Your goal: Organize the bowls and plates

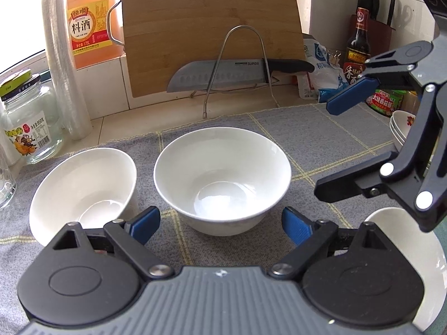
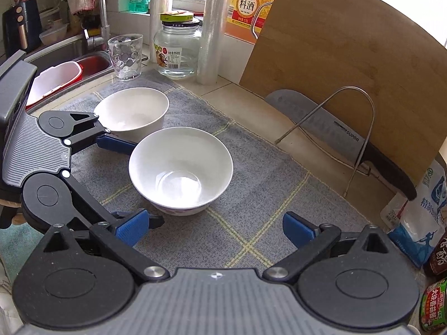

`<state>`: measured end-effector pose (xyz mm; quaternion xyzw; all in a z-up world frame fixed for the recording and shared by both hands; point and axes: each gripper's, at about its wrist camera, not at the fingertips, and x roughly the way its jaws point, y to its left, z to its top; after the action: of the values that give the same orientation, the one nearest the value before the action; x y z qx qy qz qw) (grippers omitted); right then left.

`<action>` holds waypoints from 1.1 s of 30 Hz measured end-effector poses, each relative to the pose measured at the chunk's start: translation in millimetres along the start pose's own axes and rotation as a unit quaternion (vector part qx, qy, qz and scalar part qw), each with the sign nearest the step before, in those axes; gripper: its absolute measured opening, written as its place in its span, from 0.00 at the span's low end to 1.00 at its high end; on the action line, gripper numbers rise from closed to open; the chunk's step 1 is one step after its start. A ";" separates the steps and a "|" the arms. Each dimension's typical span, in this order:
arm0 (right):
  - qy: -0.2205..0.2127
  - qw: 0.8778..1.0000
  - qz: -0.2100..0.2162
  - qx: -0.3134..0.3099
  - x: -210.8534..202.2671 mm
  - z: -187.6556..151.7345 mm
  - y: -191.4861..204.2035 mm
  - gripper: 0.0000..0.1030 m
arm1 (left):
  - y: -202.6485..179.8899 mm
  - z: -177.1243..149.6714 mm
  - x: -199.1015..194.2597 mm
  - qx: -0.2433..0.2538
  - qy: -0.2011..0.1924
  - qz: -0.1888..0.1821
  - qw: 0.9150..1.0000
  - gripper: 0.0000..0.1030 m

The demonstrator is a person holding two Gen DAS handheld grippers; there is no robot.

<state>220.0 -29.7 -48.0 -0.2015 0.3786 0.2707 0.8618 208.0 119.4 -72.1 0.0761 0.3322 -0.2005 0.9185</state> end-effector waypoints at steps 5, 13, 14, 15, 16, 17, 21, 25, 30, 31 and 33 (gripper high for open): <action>0.001 0.999 0.033 0.003 21.5 12.6 -6.8 1.00 | -1.2 1.1 4.6 -0.005 0.001 0.007 1.000 0.90; 0.008 0.997 0.075 0.003 49.9 31.4 -13.1 0.98 | -4.5 -0.1 6.3 -0.005 -0.003 0.012 1.000 0.89; 0.009 0.997 0.078 0.004 52.8 32.8 -13.9 0.96 | -5.0 0.0 6.2 -0.004 -0.004 0.012 1.000 0.89; 0.010 0.997 0.082 0.006 55.7 34.4 -15.1 0.94 | -5.0 0.1 6.2 -0.004 -0.005 0.012 1.000 0.89; 0.012 0.996 0.087 0.009 57.8 35.2 -16.2 0.91 | -4.9 -0.1 5.9 -0.004 -0.006 0.013 1.000 0.89; 0.013 0.996 0.091 0.011 59.9 36.1 -17.4 0.89 | -4.4 -0.2 5.6 -0.006 -0.007 0.013 1.000 0.89; 0.015 0.995 0.102 0.019 65.8 39.6 -20.6 0.86 | -3.0 0.7 5.0 -0.011 -0.010 0.013 1.000 0.88; 0.021 0.994 0.109 0.023 71.7 41.6 -21.9 0.83 | -4.1 1.7 5.1 -0.010 -0.010 0.013 1.000 0.88; 0.026 0.992 0.121 0.030 76.7 42.9 -22.9 0.79 | -5.3 3.8 6.3 -0.005 -0.011 0.010 1.000 0.86; 0.026 0.991 0.124 0.031 77.4 43.3 -22.9 0.79 | -5.6 4.0 6.4 -0.004 -0.011 0.009 1.000 0.86; 0.025 0.991 0.131 0.034 77.7 43.4 -23.0 0.79 | -5.2 4.4 6.8 -0.003 -0.011 0.008 1.000 0.86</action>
<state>301.8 0.9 -76.4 -0.1281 0.4324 0.3630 0.8154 213.2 111.3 -73.1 0.0734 0.3221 -0.1927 0.9240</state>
